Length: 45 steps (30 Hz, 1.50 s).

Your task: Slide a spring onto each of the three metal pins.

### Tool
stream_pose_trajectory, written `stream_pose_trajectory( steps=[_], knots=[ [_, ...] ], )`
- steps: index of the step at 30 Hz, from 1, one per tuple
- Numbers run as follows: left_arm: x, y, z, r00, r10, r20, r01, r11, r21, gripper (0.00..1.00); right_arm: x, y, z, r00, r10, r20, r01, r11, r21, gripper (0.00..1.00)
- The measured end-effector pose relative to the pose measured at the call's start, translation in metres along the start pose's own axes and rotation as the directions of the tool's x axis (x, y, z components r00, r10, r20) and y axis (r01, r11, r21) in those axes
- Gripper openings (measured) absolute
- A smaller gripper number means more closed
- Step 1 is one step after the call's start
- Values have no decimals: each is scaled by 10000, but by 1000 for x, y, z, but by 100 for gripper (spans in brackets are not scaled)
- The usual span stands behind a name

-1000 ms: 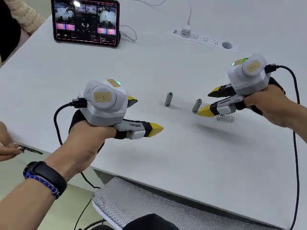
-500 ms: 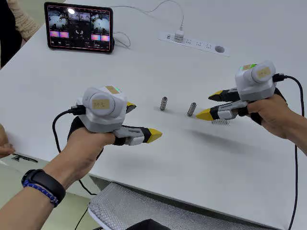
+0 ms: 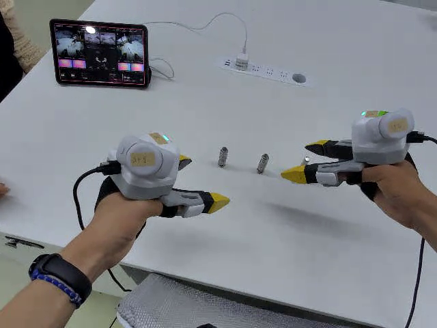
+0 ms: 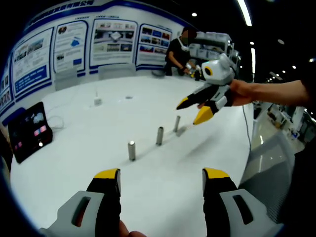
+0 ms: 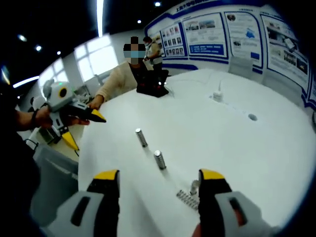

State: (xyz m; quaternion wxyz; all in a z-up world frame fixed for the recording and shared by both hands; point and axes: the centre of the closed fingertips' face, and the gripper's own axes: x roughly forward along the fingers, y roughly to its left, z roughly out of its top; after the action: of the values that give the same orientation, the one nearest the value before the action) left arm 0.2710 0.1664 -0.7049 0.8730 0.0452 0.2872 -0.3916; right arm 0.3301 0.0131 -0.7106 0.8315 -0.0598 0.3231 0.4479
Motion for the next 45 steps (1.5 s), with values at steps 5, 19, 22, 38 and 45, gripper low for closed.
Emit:
stream_pose_trajectory(
  steps=[5, 19, 22, 38, 45],
  knots=[
    [4, -3, 2, 10000, -71, -36, 71, 10000, 68, 69, -12, -1, -4, 9993, -203, 326, 189, 9989, 425, 69],
    [14, -11, 9, 9996, -267, -29, 268, 9994, 235, 70, -40, -4, -23, 9927, -882, 823, 775, 9890, 1256, 72],
    [17, -14, 11, 9994, -335, -46, 337, 9990, 301, 70, -46, -5, -27, 9910, -1010, 874, 883, 9863, 1390, 73],
    [41, -39, 24, 9956, -927, -130, 934, 9934, 670, 70, -77, 2, -56, 9809, -1615, 1080, 1365, 9684, 2087, 76],
    [52, -52, 30, 9919, -1251, -219, 1267, 9875, 939, 70, -84, 3, -70, 9800, -1755, 942, 1509, 9629, 2239, 78]
  ],
)
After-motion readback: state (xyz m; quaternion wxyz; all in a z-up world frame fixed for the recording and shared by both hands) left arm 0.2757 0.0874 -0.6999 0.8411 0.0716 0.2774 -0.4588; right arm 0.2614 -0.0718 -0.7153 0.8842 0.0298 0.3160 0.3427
